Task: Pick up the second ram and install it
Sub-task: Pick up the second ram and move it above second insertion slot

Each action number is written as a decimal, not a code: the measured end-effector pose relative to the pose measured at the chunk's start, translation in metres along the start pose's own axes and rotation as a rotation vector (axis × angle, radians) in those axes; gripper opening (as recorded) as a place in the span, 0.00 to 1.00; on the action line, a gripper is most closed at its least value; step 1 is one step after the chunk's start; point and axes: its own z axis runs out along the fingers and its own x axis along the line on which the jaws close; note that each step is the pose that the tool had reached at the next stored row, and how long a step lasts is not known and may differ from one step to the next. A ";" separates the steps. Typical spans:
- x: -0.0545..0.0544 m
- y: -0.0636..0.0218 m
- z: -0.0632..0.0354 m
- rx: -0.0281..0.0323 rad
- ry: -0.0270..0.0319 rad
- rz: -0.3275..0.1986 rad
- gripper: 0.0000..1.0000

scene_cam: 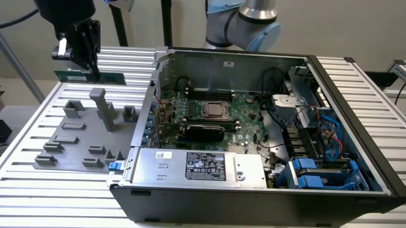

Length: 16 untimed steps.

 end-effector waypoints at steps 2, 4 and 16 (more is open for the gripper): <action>-0.001 -0.0054 -0.0013 -0.0002 -0.0010 0.000 0.14; -0.003 -0.0109 -0.0025 -0.0001 -0.0019 0.000 0.14; -0.012 -0.0472 -0.0074 -0.0001 -0.0064 0.000 0.14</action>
